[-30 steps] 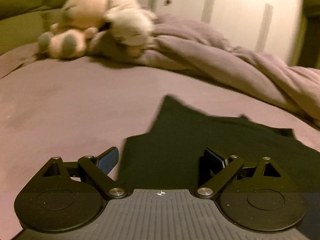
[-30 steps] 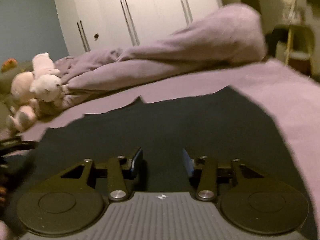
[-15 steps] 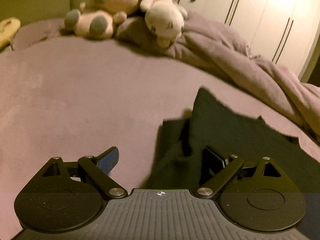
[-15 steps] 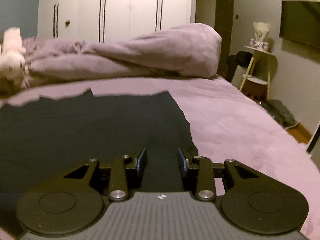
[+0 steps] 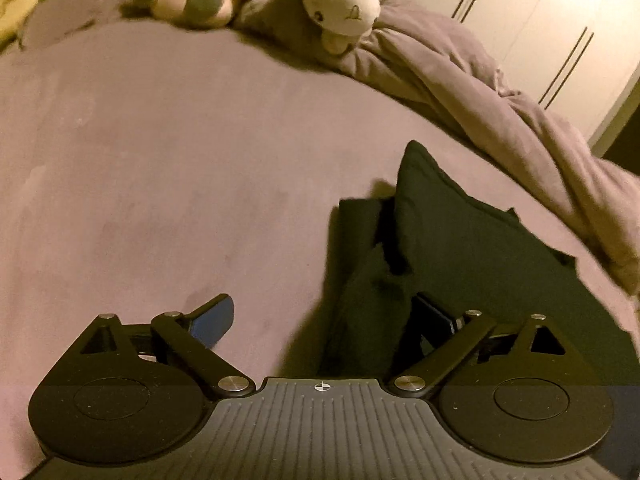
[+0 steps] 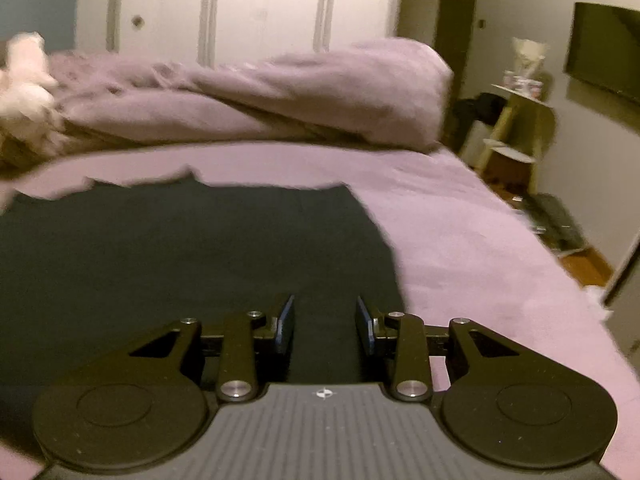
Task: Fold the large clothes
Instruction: 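Lower both grippers onto the jacket edge and pinch the fabric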
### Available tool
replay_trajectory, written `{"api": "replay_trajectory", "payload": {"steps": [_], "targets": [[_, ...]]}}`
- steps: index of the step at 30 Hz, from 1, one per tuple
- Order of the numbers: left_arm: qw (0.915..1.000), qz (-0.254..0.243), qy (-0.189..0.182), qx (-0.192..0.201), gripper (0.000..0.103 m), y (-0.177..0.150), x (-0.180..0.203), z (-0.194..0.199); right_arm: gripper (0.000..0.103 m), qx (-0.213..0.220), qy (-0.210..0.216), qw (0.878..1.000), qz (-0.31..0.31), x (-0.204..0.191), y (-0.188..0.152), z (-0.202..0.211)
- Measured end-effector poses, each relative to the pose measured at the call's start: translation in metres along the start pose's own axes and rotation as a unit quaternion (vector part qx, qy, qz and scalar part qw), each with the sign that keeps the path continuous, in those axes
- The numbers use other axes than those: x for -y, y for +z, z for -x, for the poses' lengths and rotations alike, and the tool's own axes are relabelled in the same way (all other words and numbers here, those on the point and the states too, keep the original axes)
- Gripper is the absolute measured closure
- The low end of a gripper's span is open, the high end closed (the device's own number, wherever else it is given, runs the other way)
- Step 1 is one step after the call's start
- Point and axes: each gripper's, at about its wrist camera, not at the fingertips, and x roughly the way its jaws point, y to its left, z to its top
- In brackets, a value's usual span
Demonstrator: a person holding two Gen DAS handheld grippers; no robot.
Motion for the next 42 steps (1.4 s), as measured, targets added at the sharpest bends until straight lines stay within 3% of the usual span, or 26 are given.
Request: {"api": "replay_trajectory", "payload": {"steps": [5, 9, 14, 18, 20, 29, 32, 38, 42], "targets": [[0.9982, 0.023, -0.04, -0.038, 0.004, -0.01, -0.019, 0.017, 0.07, 0.006, 0.096, 0.995, 0.029, -0.064, -0.009, 0.031], [0.9973, 0.003, -0.047, -0.057, 0.004, -0.019, -0.026, 0.019, 0.07, -0.011, 0.151, 0.987, 0.062, -0.125, -0.018, 0.034], [0.9973, -0.004, -0.049, -0.055, 0.003, -0.023, -0.032, 0.018, 0.069, -0.006, 0.171, 0.979, 0.109, -0.183, -0.025, 0.036], [0.9955, 0.028, -0.06, -0.069, 0.003, -0.02, -0.041, 0.021, 0.069, -0.023, 0.17, 0.974, 0.145, -0.207, -0.033, 0.026], [0.9929, 0.054, -0.071, -0.078, 0.004, -0.019, -0.049, 0.023, 0.069, -0.026, 0.165, 0.972, 0.164, -0.212, -0.034, 0.023], [0.9777, 0.113, -0.125, -0.125, 0.004, -0.024, -0.086, 0.021, 0.069, -0.002, 0.161, 0.98, 0.113, -0.2, -0.029, 0.027], [0.9679, 0.135, -0.162, -0.137, 0.004, -0.027, -0.099, 0.02, 0.069, 0.001, 0.165, 0.981, 0.103, -0.196, -0.032, 0.024], [0.9384, 0.208, -0.232, -0.149, 0.004, -0.026, -0.109, 0.002, 0.069, -0.005, 0.173, 0.981, 0.089, -0.192, -0.03, 0.019], [0.9367, 0.204, -0.232, -0.165, 0.004, -0.023, -0.089, -0.026, 0.069, -0.006, 0.174, 0.981, 0.088, -0.192, -0.029, 0.021]]}}
